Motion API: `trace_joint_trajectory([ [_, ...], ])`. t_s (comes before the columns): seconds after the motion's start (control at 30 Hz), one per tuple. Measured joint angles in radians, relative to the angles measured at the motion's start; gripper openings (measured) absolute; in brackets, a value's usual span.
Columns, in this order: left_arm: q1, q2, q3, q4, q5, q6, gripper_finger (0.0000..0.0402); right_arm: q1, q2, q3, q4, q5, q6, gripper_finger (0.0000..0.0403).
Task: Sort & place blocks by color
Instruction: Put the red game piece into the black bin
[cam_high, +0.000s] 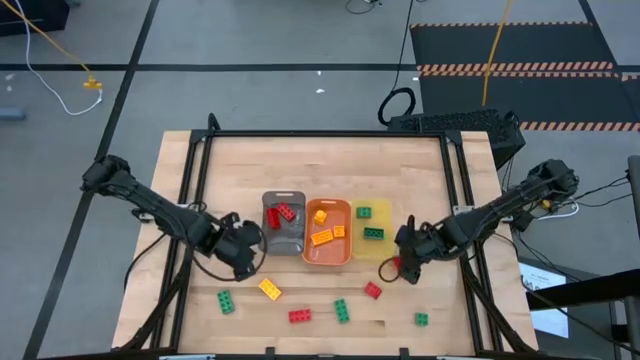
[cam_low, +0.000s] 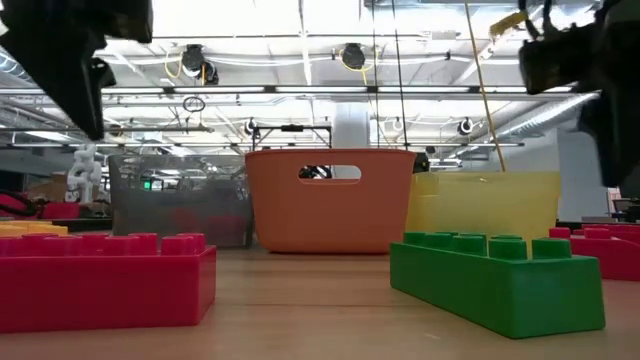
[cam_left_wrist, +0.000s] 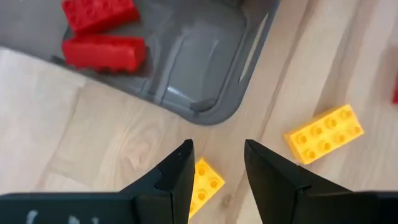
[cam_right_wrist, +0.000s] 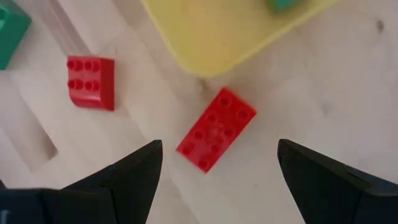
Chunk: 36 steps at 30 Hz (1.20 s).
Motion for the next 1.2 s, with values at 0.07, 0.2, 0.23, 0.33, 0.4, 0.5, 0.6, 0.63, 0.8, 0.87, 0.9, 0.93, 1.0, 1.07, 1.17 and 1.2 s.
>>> trace_joint_trajectory([
  [0.07, -0.019, 0.009, 0.000, -0.021, 0.000, -0.032, 0.0143, 0.036, 0.012, 0.000, 0.001, 0.004, 0.053, 0.0306],
  [0.2, -0.050, 0.012, 0.000, -0.011, 0.000, -0.045, 0.0143, 0.098, 0.073, 0.000, 0.023, 0.027, 0.123, 0.0306],
  [0.23, -0.053, 0.012, 0.000, -0.009, -0.001, -0.045, 0.0143, 0.106, 0.096, 0.000, 0.035, 0.027, 0.136, 0.0306],
  [0.33, -0.057, 0.011, 0.000, -0.003, -0.012, -0.041, 0.0143, 0.113, 0.161, 0.000, 0.051, 0.028, 0.175, 0.0306],
  [0.4, -0.057, 0.011, 0.000, -0.002, -0.018, -0.034, 0.0143, 0.111, 0.191, 0.000, 0.044, 0.028, 0.199, 0.0306],
  [0.5, -0.057, 0.011, 0.000, -0.001, -0.018, -0.011, 0.0143, 0.103, 0.210, 0.000, 0.056, 0.028, 0.240, 0.0306],
  [0.6, -0.057, 0.011, 0.000, 0.001, -0.019, -0.001, 0.0143, 0.103, 0.210, 0.000, 0.064, 0.050, 0.316, 0.0306],
  [0.63, -0.057, 0.011, 0.000, 0.005, -0.021, 0.003, 0.0143, 0.103, 0.210, 0.000, 0.062, 0.072, 0.343, 0.0306],
  [0.8, -0.056, 0.011, 0.000, 0.061, -0.046, 0.024, 0.0143, 0.103, 0.210, -0.018, 0.052, 0.134, 0.456, 0.0306],
  [0.87, -0.058, 0.011, 0.000, 0.074, -0.046, 0.034, 0.0143, 0.103, 0.210, -0.039, 0.058, 0.130, 0.487, 0.0306],
  [0.9, -0.061, 0.011, 0.000, 0.080, -0.046, 0.037, 0.0143, 0.103, 0.211, -0.052, 0.062, 0.119, 0.498, 0.0306],
  [0.93, -0.063, 0.011, 0.000, 0.084, -0.046, 0.041, 0.0143, 0.103, 0.211, -0.067, 0.068, 0.106, 0.503, 0.0306],
  [1.0, -0.065, 0.011, 0.000, 0.087, -0.045, 0.046, 0.0143, 0.103, 0.213, -0.091, 0.084, 0.090, 0.505, 0.0306],
  [1.07, -0.065, 0.011, 0.000, 0.087, -0.046, 0.049, 0.0143, 0.107, 0.216, -0.115, 0.083, 0.083, 0.499, 0.0306],
  [1.17, -0.065, 0.011, 0.000, 0.087, -0.046, 0.049, 0.0143, 0.111, 0.218, -0.139, 0.077, 0.075, 0.465, 0.0295],
  [1.2, -0.065, 0.011, 0.000, 0.087, -0.046, 0.051, 0.0143, 0.111, 0.217, -0.140, 0.070, 0.075, 0.449, 0.0287],
])
